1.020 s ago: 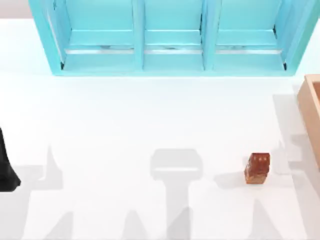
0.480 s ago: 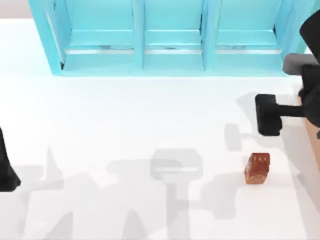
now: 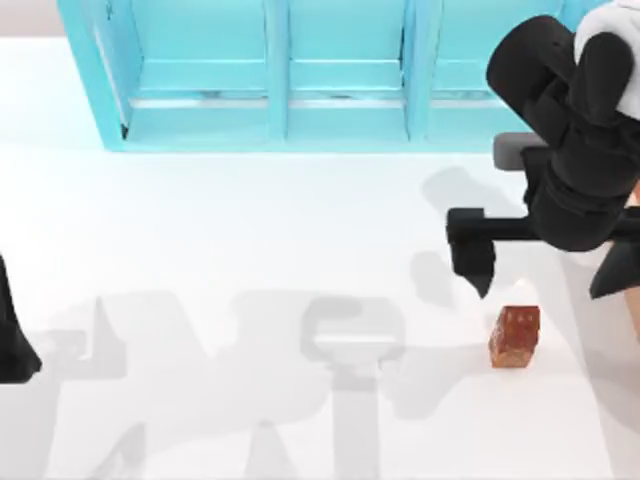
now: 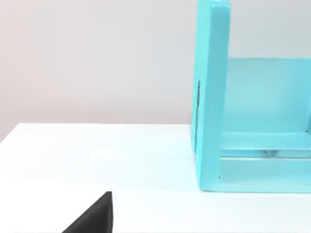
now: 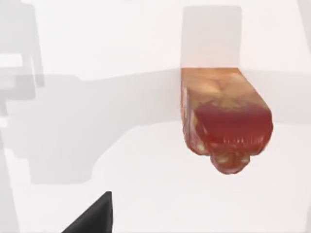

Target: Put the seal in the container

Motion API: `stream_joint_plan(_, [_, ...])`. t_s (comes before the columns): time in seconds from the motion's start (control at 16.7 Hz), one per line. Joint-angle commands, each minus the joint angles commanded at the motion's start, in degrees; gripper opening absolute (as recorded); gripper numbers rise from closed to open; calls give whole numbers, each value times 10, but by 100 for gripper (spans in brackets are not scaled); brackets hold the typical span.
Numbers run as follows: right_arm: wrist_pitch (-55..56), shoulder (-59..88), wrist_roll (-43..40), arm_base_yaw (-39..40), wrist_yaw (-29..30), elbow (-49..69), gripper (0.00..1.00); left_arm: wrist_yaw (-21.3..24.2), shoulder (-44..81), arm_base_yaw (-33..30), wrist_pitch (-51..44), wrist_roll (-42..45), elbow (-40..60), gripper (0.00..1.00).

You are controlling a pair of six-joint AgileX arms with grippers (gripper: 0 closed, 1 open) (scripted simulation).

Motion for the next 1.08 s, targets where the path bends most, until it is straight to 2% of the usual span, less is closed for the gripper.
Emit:
stream_joint_plan(0.36, [11,3,-1,-2,0,-9,100,0,0,0,0,0,0,100])
stream_joint_plan(0.84, [199,66,2,1,0,-129,100,0,0,0,0,0,0,100])
stream_joint_plan(1.08, [220,73,3,2,0,-147,100,0,0,0,0,0,0,100])
